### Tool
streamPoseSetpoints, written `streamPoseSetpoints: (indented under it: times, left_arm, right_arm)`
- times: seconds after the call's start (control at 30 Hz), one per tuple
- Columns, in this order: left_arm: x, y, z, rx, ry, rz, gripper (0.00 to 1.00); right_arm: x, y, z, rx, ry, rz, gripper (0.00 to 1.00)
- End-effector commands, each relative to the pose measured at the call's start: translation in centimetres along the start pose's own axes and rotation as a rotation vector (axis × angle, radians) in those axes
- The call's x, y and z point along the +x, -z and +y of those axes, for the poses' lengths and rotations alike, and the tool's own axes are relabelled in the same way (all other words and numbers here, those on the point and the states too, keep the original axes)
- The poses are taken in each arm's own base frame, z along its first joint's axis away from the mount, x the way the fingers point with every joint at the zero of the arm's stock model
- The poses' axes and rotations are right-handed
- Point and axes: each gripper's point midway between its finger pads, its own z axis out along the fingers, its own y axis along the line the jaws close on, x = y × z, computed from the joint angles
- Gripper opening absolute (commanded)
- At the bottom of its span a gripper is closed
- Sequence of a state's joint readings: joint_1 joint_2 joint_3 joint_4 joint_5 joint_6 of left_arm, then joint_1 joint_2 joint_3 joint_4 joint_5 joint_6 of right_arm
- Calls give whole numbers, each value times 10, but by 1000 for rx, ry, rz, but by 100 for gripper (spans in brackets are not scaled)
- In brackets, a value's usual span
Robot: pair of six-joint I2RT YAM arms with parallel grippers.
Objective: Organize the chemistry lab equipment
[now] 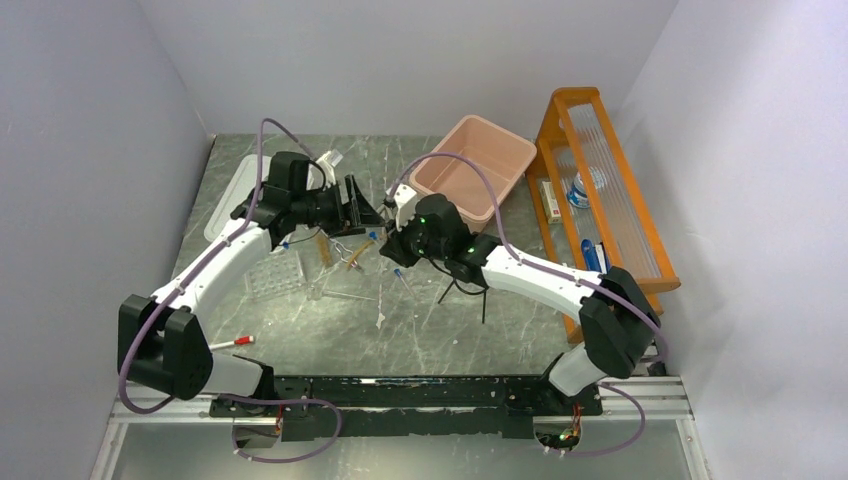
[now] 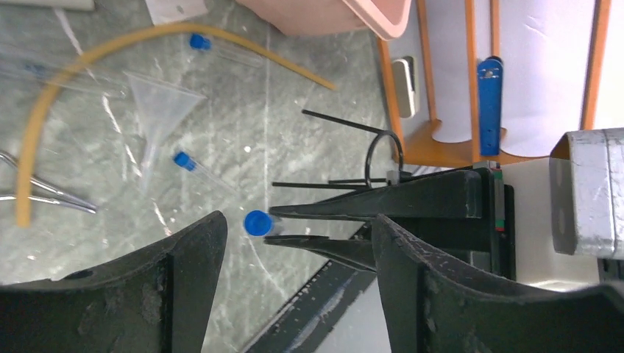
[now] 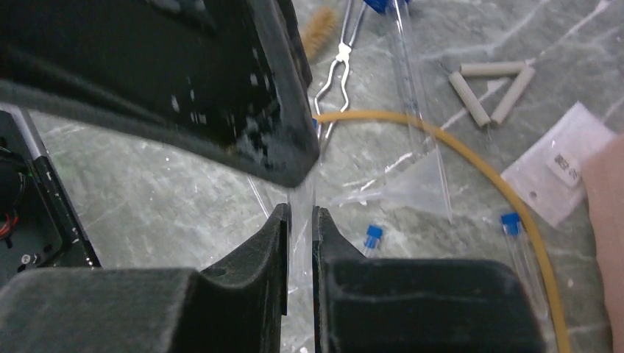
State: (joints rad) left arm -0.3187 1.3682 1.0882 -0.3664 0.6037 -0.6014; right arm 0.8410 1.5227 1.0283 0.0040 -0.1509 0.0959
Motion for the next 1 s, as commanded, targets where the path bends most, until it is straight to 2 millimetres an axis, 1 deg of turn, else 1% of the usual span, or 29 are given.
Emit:
streamPoseSetpoints:
  times: [0.0,0.17,0.23,0.4,0.5,0.63,0.77,0.83,0.87,0.97]
  left_arm:
    - [9,1,-21,104,85,39,74]
    - [16,-3,-4,26,124,64,59]
    - [20,-4,2,0,141,72,54]
    - [26,-6,12,-46,181,100,49]
    - [29,-7,20,-89,191,129,42]
    - [29,-6,19,-96,180,143,32]
    - [23,-3,13,-82,161,121,14]
    - [18,-1,13,-98,140,103,8]
    - [16,0,11,-94,127,93,6]
    - [7,4,10,-107,84,53,5]
  right_arm:
    - [-30,-10,17,-107,105,-95,10]
    - [-32,-11,16,-112,143,-96,10]
    - [-30,-12,16,-115,151,-94,10]
    - [-28,-12,17,-119,155,-96,10]
    - [-26,-13,16,-118,154,-92,10]
    - [-24,-13,15,-116,156,-88,10]
    - [-23,-14,15,-115,152,-85,12]
    - [-22,-14,15,-116,145,-83,13]
    - [-23,-14,15,-114,140,-83,16]
    - [-22,-15,14,-102,115,-73,44]
